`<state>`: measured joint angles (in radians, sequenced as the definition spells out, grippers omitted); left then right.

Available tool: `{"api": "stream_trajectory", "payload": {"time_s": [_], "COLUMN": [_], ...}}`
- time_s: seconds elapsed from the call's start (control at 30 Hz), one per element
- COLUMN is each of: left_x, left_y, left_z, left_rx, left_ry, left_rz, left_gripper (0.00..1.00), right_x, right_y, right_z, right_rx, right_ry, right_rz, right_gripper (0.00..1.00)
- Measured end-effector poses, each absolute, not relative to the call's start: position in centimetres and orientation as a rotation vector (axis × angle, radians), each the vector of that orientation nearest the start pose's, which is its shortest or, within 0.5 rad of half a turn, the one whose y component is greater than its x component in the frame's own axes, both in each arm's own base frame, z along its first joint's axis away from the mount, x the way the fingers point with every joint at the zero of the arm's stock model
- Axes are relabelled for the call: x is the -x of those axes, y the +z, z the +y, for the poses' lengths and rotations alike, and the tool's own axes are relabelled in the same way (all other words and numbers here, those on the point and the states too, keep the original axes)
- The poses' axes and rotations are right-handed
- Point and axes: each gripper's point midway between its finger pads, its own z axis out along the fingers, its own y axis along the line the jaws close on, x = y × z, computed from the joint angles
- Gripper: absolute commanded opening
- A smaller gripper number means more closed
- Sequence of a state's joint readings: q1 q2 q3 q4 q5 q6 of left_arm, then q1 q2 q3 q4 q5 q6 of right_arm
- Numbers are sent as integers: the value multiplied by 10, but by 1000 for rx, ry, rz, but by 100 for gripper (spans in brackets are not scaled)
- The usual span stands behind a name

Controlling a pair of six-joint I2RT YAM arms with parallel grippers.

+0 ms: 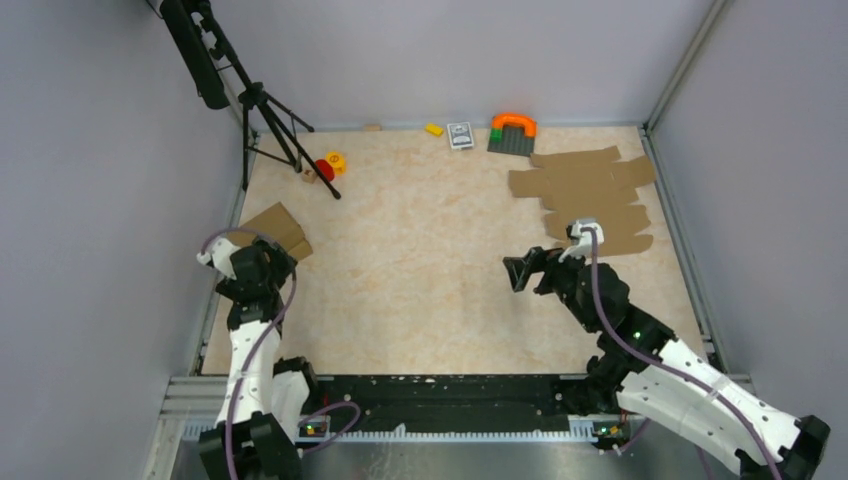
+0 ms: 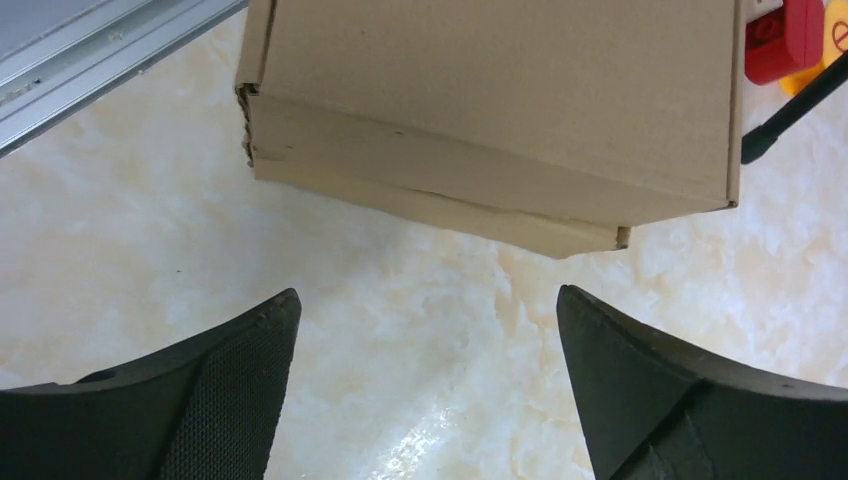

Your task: Fold the paper box

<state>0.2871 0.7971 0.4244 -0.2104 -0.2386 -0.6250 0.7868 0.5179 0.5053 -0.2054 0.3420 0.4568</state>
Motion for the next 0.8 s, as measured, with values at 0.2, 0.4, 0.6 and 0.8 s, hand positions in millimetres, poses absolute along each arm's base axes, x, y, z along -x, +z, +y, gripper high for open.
{"api": "stream_trajectory", "payload": {"time_s": [0.2, 0.4, 0.6, 0.8], "left_x": [-275, -295, -311, -338], "left_y": [98, 89, 73, 74], "left_z": [82, 64, 60, 60], "left_rx": [877, 638, 530, 446], "left_ry": [87, 24, 17, 15], "left_rz": [1885, 1856, 1852, 1837], "left_gripper": [99, 99, 98, 98], "right_x": [-249, -272, -286, -297], "right_y": [192, 173, 155, 106], "right_z": [150, 93, 56, 12], "right_rx": [72, -69, -124, -156], "right_ry": [416, 247, 82, -125], "right_rz": [1788, 1730, 1706, 1771], "right_gripper": [92, 91, 91, 90]}}
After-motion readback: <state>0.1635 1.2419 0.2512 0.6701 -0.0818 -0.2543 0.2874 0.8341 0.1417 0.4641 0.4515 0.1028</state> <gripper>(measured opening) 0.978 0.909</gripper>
